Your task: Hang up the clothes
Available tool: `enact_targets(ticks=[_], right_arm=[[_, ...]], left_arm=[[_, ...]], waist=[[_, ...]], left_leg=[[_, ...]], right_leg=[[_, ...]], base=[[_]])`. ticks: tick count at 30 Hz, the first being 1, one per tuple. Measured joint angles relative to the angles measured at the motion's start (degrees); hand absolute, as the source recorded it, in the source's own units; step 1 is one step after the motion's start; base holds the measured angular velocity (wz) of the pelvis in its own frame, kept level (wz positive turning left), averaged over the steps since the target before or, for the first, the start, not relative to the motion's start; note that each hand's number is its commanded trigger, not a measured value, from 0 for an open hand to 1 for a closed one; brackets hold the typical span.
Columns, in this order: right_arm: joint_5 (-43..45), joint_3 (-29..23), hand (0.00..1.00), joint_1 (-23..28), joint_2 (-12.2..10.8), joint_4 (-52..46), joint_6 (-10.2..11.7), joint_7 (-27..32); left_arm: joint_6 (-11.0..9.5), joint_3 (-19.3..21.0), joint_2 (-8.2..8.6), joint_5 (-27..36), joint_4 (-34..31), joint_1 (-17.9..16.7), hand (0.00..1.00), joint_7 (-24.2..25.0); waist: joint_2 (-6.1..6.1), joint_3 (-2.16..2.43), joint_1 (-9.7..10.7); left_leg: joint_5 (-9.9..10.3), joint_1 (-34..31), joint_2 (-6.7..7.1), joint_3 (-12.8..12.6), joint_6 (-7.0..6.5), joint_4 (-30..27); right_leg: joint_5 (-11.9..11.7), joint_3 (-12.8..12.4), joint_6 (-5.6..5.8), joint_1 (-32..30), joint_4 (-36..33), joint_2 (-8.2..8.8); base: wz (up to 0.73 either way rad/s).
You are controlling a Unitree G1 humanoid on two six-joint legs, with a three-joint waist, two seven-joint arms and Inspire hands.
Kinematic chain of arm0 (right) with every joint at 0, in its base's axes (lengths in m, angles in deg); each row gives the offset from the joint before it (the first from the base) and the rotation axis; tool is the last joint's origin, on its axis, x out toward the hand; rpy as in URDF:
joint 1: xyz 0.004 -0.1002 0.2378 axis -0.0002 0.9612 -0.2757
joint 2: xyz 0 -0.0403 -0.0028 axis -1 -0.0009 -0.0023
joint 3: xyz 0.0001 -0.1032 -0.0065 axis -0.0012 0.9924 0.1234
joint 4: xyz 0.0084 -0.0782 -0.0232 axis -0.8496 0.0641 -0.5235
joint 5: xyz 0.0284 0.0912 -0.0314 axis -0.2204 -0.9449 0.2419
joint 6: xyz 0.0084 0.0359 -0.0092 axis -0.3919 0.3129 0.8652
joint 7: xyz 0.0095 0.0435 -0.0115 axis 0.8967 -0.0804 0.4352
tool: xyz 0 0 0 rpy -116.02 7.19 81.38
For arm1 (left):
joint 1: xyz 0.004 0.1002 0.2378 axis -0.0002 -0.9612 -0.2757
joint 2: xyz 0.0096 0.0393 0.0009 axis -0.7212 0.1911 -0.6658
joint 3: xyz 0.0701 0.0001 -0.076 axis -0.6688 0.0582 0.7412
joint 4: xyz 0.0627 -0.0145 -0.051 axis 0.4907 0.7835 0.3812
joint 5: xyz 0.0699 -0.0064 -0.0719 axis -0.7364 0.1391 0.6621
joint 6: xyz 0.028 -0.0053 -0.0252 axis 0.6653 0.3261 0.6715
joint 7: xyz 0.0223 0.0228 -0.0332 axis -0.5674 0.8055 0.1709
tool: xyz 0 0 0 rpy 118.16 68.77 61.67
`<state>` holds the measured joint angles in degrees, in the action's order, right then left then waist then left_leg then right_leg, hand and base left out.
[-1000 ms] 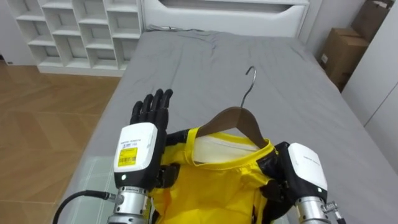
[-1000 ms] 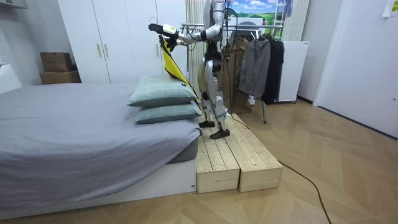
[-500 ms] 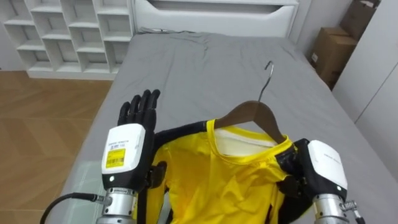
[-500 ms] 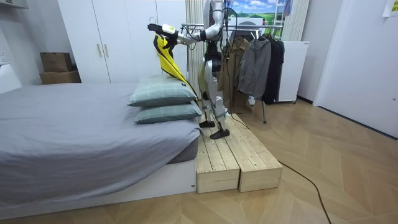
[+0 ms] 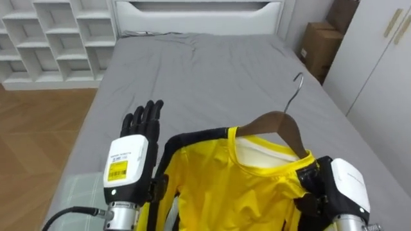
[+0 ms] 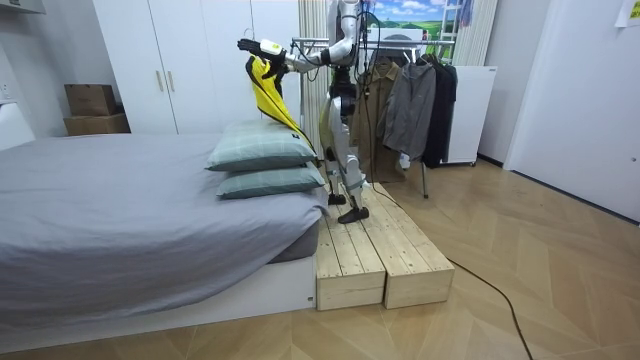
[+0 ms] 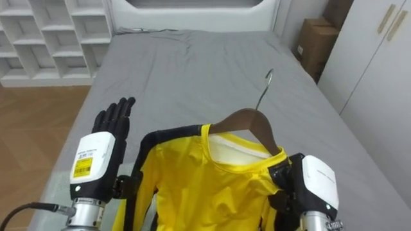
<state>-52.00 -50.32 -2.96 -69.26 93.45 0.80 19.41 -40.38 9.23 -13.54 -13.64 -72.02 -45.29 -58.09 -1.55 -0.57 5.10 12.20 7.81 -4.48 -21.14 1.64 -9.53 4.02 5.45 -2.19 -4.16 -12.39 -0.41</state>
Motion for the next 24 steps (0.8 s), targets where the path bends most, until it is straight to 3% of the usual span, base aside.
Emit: enact_targets(ticks=[2, 4, 5, 6, 7, 8, 9, 13, 19, 21, 22, 23, 24], right_arm=[[-0.53, -1.71, 1.00, 0.03, 0.06, 0.88, -0.01, 0.00], [-0.57, -2.58, 1.00, -0.03, 0.06, 2.31, 0.04, 0.01], [-0.51, -2.70, 1.00, -0.03, 0.11, 2.88, 0.03, 0.01], [-0.57, -2.62, 1.00, -0.07, 0.09, 2.96, 0.04, 0.08], [-0.62, -2.57, 1.00, -0.08, 0.08, 3.02, 0.05, 0.17], [-0.58, -2.56, 1.00, -0.09, 0.08, 3.31, 0.06, 0.45], [-0.56, -2.41, 1.00, -0.23, 0.01, 4.06, 0.06, 0.90], [-0.39, -2.33, 1.00, -0.23, -0.20, 6.24, 0.04, 1.52], [2.35, -1.02, 1.00, -0.28, -0.79, 5.81, 0.28, 2.64], [2.58, -0.38, 1.00, -0.25, -1.24, 5.21, 0.66, 2.65], [3.10, -0.31, 1.00, -0.25, -1.76, 4.45, 0.75, 2.65], [4.13, -0.29, 1.00, -0.30, -1.91, 3.65, 0.84, 2.66], [4.58, -0.22, 1.00, -0.31, -1.92, 3.09, 0.85, 2.66]], left_arm=[[-0.16, 0.78, 0.00, -0.11, 0.16, -0.54, 0.00, 0.18], [-0.15, 2.84, -0.03, -0.11, 0.20, -0.90, 0.00, 0.61], [-0.15, 4.45, 0.01, -0.12, 0.19, -1.39, 0.00, 0.57], [-0.11, 5.87, -0.12, 0.02, 0.23, -1.97, 0.00, 0.43], [-0.09, 6.40, -0.13, 0.08, 0.25, -2.19, 0.00, 0.40], [-0.08, 6.77, -0.08, 0.41, 0.54, -2.35, 0.00, -0.03], [-0.27, 6.56, 0.02, 1.03, 1.57, -2.20, 0.00, -0.82], [-0.42, 6.49, 0.50, 1.52, 3.06, -2.04, 0.00, -1.31], [0.22, 6.45, 0.56, 8.24, 3.23, -1.72, 0.00, -2.21], [0.27, 6.72, 0.38, 10.20, 3.76, -1.67, 0.00, -3.60], [0.31, 6.79, 0.21, 10.40, 4.53, -1.98, 0.00, -4.27], [0.30, 6.76, 0.31, 10.77, 5.34, -2.43, 0.00, -4.58], [0.29, 6.78, 0.35, 11.08, 5.85, -2.45, 0.00, -4.64]], waist=[[-0.04, -0.02, -0.62], [-0.64, 0.01, -1.66], [-0.86, 0.09, -2.83], [-1.09, 0.01, -3.94], [-1.18, -0.05, -4.04], [-1.28, -0.13, -4.08], [-0.97, -0.25, -4.17], [-1.69, -1.04, -3.77], [-1.58, -1.09, -1.98], [-1.53, -1.09, -1.80], [-1.17, -1.06, -2.11], [0.03, -0.68, -2.60], [0.43, -0.68, -2.82]], left_leg=[[0.82, -0.03, -0.53, -3.22, -0.36, -0.01], [1.52, 0.18, -1.03, -6.07, -0.11, -0.22], [2.24, 0.56, -1.79, -8.85, 0.10, -0.66], [3.30, 0.73, -2.32, -11.58, 0.35, -2.26], [3.98, 0.72, -2.60, -12.71, 0.51, -3.30], [5.38, 0.70, -3.05, -14.79, 0.60, -4.95], [6.53, 0.89, -3.69, -16.49, 0.70, -6.42], [8.03, 1.56, -4.23, -21.03, 1.01, -8.06], [10.65, 2.03, -7.51, -26.26, 2.63, -13.08], [10.99, 2.46, -9.17, -28.34, 3.12, -17.19], [10.73, 1.69, -11.56, -28.06, 2.79, -23.41], [9.91, 0.23, -13.76, -24.74, 1.81, -29.66], [8.97, -0.63, -14.28, -22.31, 1.21, -32.69]], right_leg=[[-0.11, -0.91, -0.16, -1.83, -0.63, -0.84], [-0.39, 0.26, -0.61, -3.37, -1.81, -0.93], [-0.88, 4.66, -1.41, -4.25, -2.63, 0.15], [-1.03, 11.08, -2.72, -5.21, -3.72, 1.31], [-0.87, 14.25, -3.53, -5.57, -4.38, 1.79], [-0.34, 19.57, -4.84, -5.97, -5.14, 2.80], [-0.18, 20.10, -5.02, -6.00, -5.64, 2.71], [-0.43, 16.02, -5.51, -7.15, -6.39, 1.16], [-0.38, 12.51, -6.93, -8.15, -6.46, -2.44], [0.36, 10.89, -7.49, -7.85, -6.52, -3.93], [0.81, 8.79, -7.75, -7.72, -6.58, -5.55], [0.92, 6.05, -8.24, -6.90, -6.68, -6.88], [1.00, 4.75, -8.50, -6.66, -7.21, -7.44]], base=[[-0.46], [-0.75], [-1.19], [-1.22], [-1.13], [-0.91], [-0.79], [-0.66], [-0.47], [-0.60], [-0.95], [-1.11], [-1.24]])
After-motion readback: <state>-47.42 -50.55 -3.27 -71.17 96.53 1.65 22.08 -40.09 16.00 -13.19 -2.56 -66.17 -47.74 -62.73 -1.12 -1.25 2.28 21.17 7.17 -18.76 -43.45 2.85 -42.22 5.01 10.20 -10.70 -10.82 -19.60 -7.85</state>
